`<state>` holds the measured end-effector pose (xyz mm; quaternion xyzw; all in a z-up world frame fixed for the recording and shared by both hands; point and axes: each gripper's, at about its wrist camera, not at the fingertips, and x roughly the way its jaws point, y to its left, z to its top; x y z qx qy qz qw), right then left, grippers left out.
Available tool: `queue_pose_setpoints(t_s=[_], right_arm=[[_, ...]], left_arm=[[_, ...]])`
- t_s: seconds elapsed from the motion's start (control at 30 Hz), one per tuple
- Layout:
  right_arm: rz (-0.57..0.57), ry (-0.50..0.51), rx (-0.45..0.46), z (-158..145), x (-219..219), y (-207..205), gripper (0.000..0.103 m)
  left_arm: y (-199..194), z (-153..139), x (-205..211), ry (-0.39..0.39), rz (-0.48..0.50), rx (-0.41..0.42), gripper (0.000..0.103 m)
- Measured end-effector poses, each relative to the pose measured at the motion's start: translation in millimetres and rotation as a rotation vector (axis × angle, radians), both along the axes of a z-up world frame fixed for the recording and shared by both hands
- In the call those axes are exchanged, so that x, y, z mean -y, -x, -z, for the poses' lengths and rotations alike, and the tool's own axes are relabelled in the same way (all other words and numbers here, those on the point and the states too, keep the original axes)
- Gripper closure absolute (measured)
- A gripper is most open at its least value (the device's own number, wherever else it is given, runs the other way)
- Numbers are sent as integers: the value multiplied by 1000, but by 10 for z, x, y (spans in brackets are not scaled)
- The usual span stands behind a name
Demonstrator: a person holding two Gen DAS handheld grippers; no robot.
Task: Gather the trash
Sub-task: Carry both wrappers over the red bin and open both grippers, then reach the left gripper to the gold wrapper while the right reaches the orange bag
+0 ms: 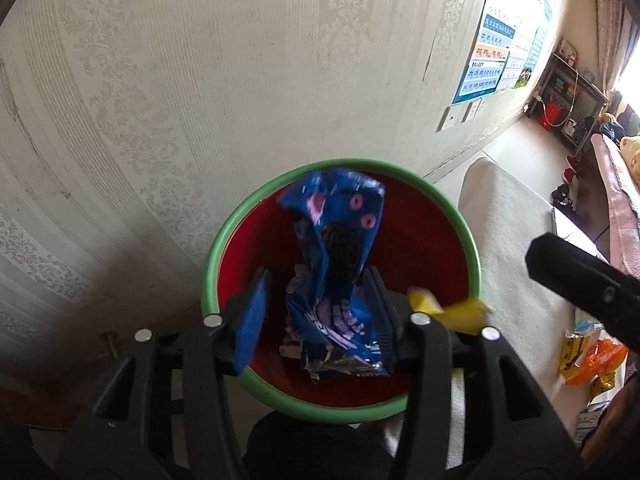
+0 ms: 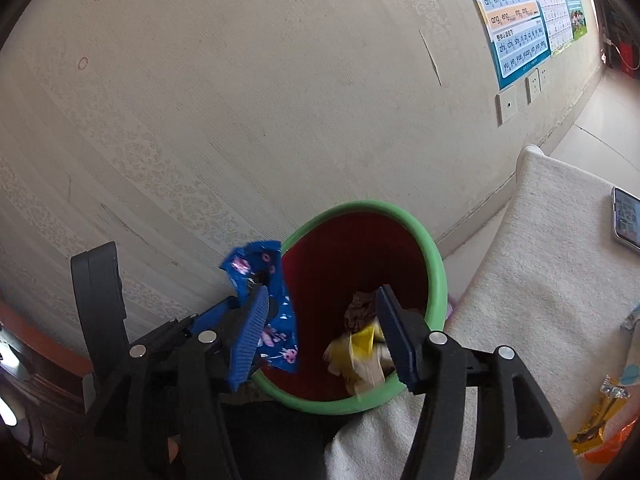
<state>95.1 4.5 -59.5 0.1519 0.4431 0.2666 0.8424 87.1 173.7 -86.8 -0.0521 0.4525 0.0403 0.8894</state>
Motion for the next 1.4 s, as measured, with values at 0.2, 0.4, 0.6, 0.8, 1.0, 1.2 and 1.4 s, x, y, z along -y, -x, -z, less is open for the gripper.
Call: queue_pose_setpoints(t_s=[0.2,0.4,0.6,0.8,1.0,1.2,1.4], right_arm=[[30,87,64,-170,357,327,47],[162,183,88,-315,1077,691,40],[425,261,47,-186,2094,949,34],[553,167,-140,263,2761,1071,34],[572,27,-237,567,2865,1045,34],[553,6,-253,664,2818,973,27],[579,47,-246,712,2841,964,29]], left_arm=[[78,-66,182,-19,35,22,45],[215,-127,656,27,139,30,34],[400,4,1391,49,310,-22,30],[567,49,2050,35,476,-34,22],[634,74,2301,43,521,-49,22],[706,93,2371,4,554,-15,21],[782,78,2423,-82,571,49,8]])
